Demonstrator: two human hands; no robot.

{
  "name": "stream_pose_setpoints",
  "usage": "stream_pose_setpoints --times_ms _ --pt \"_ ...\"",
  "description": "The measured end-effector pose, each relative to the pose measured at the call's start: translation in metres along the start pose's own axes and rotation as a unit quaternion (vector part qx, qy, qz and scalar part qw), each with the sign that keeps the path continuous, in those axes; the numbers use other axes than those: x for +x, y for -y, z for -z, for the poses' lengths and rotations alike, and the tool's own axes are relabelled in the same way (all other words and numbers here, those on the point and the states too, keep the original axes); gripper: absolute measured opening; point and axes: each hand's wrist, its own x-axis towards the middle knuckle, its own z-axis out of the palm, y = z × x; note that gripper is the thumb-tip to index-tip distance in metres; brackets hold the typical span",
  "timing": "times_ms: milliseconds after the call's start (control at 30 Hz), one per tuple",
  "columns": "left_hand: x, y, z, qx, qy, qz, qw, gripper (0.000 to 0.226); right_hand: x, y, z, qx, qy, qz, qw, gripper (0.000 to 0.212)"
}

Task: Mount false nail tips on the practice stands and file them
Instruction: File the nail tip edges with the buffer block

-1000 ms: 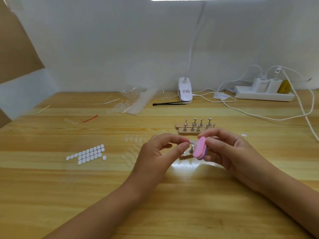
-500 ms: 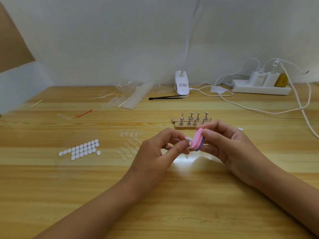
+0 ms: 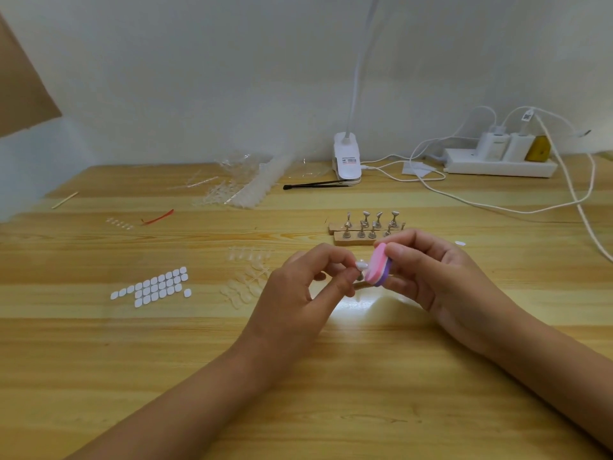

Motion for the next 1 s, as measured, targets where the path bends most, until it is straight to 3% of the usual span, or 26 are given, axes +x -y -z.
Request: stream_pose_setpoints --times_ms 600,733,1000 --pt "0.0008 0.0005 0.0014 -0.049 0.015 0.063 0.997 0.004 0.0004 0.0009 0.0003 -0.012 0.036 0.002 0.999 0.015" --pt "0.0011 -0.0017 0.0022 -0.093 0.025 0.08 0.992 0.022 -0.0001 0.001 0.0003 -0.016 0.035 0.022 0.999 0.014" --pt "0.0027 0.0004 0.0037 -0.142 0.019 0.13 0.981 0.024 -0.0016 -0.0022 -0.0028 -0.05 0.037 0.055 0.997 0.018"
